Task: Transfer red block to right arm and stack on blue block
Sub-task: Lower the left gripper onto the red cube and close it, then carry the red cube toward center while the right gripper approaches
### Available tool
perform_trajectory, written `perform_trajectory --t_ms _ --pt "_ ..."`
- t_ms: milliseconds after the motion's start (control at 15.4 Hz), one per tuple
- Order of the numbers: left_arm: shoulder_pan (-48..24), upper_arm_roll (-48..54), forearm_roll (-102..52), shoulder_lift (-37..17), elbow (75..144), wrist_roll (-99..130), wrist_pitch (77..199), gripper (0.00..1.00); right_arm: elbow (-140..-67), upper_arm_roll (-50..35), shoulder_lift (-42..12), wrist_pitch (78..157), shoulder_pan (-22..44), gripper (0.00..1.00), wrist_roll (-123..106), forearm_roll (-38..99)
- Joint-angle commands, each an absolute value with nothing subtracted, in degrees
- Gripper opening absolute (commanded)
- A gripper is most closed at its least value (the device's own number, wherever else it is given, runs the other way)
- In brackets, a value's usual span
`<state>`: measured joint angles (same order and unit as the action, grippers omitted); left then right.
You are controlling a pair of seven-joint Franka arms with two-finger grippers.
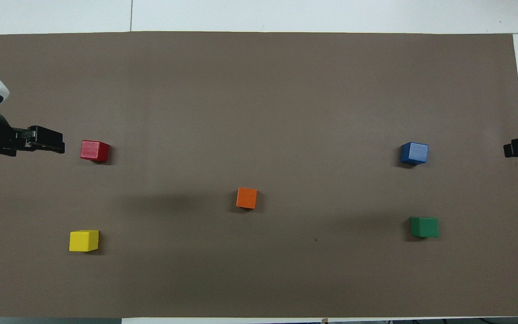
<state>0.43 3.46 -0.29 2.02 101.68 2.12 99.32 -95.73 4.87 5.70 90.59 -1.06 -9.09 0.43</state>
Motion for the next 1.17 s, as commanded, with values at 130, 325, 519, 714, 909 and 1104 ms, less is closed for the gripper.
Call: perform_trajectory --t_ms 130,325,519,714,909,1104 --pt "0.09 2.20 -0.97 -0.34 112.66 -0.51 115.89 1.00 -98.25 4.48 7.47 90.35 -1.49 1.00 -9.75 -0.79" --pt "0.18 0.88 -0.88 -5.34 115.40 -6.31 124.43 1.00 -104.57 4.39 10.71 92.28 -1.58 1.00 -11.86 1.31" --pt "0.00 0.70 -0.70 -8.08 115.92 -6.94 127.34 1.00 -108.18 4.48 10.99 93.86 -4.03 1.00 -12.82 10.07" --pt "0.09 0.62 -0.70 -10.18 119.34 -6.86 134.01 1.00 -112.22 4.57 10.55 95.88 -6.50 1.00 -19.93 19.49" --pt "0.26 0.62 -0.70 -12.30 120.06 -6.94 135.88 1.00 -117.05 4.57 10.46 96.59 -9.22 1.00 -26.26 32.21" --pt "0.09 0.62 -0.70 -13.53 120.15 -6.68 136.49 1.00 -121.71 4.57 9.24 94.14 -12.64 1.00 -34.86 45.39"
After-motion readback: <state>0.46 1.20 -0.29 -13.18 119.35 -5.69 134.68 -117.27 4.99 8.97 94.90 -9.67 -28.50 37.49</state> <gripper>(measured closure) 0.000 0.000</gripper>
